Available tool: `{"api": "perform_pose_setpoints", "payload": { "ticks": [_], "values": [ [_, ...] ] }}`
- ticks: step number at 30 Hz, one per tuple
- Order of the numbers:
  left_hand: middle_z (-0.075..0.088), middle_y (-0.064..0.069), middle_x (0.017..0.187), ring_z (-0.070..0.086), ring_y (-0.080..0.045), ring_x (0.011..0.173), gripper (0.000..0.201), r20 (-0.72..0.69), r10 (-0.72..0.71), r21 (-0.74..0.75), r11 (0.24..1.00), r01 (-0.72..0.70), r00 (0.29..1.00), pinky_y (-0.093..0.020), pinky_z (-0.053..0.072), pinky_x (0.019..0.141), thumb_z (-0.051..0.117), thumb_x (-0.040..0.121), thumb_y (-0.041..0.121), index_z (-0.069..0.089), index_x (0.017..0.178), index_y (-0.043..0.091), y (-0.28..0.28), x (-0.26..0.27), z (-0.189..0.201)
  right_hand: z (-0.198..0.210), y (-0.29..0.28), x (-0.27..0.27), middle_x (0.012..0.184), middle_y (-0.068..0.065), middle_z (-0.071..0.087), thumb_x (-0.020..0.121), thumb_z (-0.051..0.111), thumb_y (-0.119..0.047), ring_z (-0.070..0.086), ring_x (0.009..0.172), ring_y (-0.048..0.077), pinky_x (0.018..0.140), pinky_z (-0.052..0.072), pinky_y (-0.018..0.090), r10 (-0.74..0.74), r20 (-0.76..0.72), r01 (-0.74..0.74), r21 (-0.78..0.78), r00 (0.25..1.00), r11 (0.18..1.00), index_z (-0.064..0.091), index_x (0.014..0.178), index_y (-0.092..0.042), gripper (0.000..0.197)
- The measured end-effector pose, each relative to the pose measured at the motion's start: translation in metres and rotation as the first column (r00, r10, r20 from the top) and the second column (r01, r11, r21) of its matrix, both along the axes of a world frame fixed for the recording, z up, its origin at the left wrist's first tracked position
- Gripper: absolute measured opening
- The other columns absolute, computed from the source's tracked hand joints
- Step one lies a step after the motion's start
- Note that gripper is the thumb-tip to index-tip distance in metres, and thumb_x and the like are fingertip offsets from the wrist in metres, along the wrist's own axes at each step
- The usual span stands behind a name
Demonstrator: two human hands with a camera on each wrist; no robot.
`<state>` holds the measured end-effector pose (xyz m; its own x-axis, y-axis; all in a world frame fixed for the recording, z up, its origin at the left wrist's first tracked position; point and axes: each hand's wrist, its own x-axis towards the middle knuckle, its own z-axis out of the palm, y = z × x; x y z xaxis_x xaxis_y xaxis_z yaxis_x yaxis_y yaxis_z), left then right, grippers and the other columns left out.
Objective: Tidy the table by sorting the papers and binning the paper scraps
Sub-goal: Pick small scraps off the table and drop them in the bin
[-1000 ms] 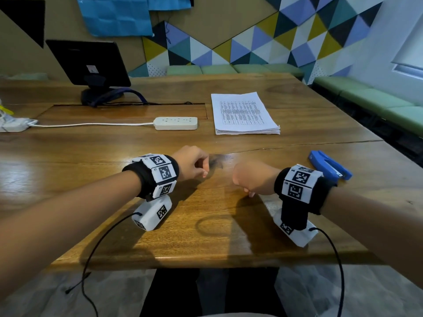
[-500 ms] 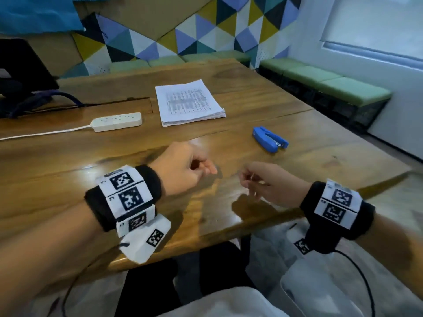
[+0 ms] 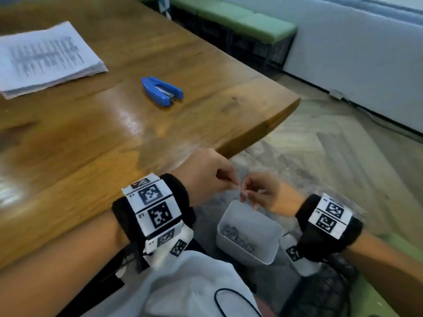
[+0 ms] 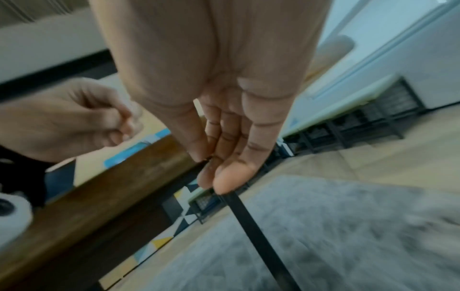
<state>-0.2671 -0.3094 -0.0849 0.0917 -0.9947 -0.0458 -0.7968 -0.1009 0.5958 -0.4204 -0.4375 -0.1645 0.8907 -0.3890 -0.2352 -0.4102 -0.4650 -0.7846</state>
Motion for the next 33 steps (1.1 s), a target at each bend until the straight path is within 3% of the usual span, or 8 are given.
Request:
{"api": "perform_pose_setpoints", "payload": {
  "ticks": [6,13,16,20,25,27,30,33],
  "values": [
    [0.074,-0.006,0.089,0.063,-0.01,0.077,0.012,-0.111,-0.023,0.146,0.989,0.039,0.994,-0.016,0.048,0.068,0.072,0.08,0.015,0.075,0.089,0.007,-0.054,-0.034,-0.065,-0.099,-0.036,-0.033,0.073,0.001,0.071,0.083,0.065,-0.008,0.07,0.064,0.021,0.064,0.06,0.037,-0.191,-0.258,0.199,0.004,0.947,0.98,0.063,0.071,-0.021,0.019],
    [0.075,-0.006,0.085,0.065,-0.013,0.075,0.012,-0.089,0.077,0.363,0.931,-0.039,0.993,-0.028,0.056,0.08,0.078,0.075,0.018,0.075,0.083,0.01,-0.103,-0.051,-0.139,-0.159,-0.054,-0.043,0.067,-0.001,0.069,0.087,0.064,-0.031,0.054,0.045,0.004,0.042,0.04,0.012,-0.216,-0.577,0.177,-0.123,0.788,0.976,0.071,0.083,-0.016,0.017],
    [0.075,-0.011,0.087,0.066,-0.017,0.073,0.012,-0.132,0.128,0.435,0.899,-0.058,0.983,-0.027,0.056,0.077,0.073,0.08,0.014,0.075,0.088,0.005,-0.114,-0.054,-0.162,-0.172,-0.058,-0.042,0.08,0.004,0.075,0.09,0.059,-0.025,0.064,0.059,0.013,0.055,0.052,0.024,-0.235,-0.612,0.197,-0.129,0.755,0.972,0.071,0.089,-0.013,0.017],
    [0.07,-0.015,0.11,0.065,-0.026,0.105,0.023,-0.133,0.111,0.548,0.836,-0.02,0.985,-0.034,0.05,0.097,0.058,0.088,0.003,0.07,0.107,0.003,-0.126,-0.061,-0.182,-0.192,-0.056,-0.043,0.12,0.005,0.067,0.086,0.052,0.004,0.064,0.108,0.022,0.091,0.05,0.029,-0.281,-0.592,0.204,-0.195,0.755,0.959,0.064,0.12,-0.021,0.044],
    [0.071,-0.014,0.109,0.066,-0.025,0.102,0.02,-0.029,0.057,0.595,0.803,-0.029,0.998,-0.027,0.05,0.091,0.065,0.085,0.012,0.073,0.102,0.006,-0.131,-0.061,-0.195,-0.202,-0.054,-0.04,0.085,0.011,0.073,0.083,0.07,-0.023,0.068,0.079,0.025,0.076,0.057,0.034,-0.314,-0.658,0.265,-0.177,0.684,0.948,0.074,0.09,-0.009,0.016],
    [0.072,-0.014,0.1,0.067,-0.026,0.095,0.025,0.024,0.018,0.601,0.799,-0.028,1.0,-0.029,0.049,0.083,0.068,0.084,0.025,0.073,0.095,0.003,-0.133,-0.062,-0.196,-0.204,-0.052,-0.039,0.076,0.01,0.066,0.089,0.058,-0.041,0.064,0.075,0.029,0.067,0.051,0.033,-0.326,-0.695,0.25,-0.212,0.641,0.945,0.069,0.079,-0.006,0.038],
    [0.069,-0.019,0.102,0.064,-0.03,0.096,0.04,0.064,0.03,0.575,0.816,-0.061,0.998,-0.032,0.047,0.079,0.055,0.092,0.035,0.068,0.095,-0.003,-0.138,-0.066,-0.196,-0.208,-0.049,-0.039,0.106,0.009,0.068,0.091,0.055,-0.02,0.065,0.094,0.028,0.074,0.05,0.031,-0.291,-0.726,0.185,-0.224,0.624,0.957,0.066,0.105,-0.013,0.019],
    [0.061,-0.016,0.122,0.057,-0.03,0.113,0.03,0.053,0.015,0.55,0.834,-0.042,0.998,-0.032,0.045,0.091,0.043,0.098,0.015,0.06,0.121,0.005,-0.14,-0.07,-0.201,-0.218,-0.049,-0.043,0.126,0.0,0.062,0.081,0.059,0.002,0.061,0.112,0.023,0.093,0.052,0.033,-0.24,-0.727,0.142,-0.195,0.643,0.971,0.062,0.121,-0.028,0.05]
  ]
}}
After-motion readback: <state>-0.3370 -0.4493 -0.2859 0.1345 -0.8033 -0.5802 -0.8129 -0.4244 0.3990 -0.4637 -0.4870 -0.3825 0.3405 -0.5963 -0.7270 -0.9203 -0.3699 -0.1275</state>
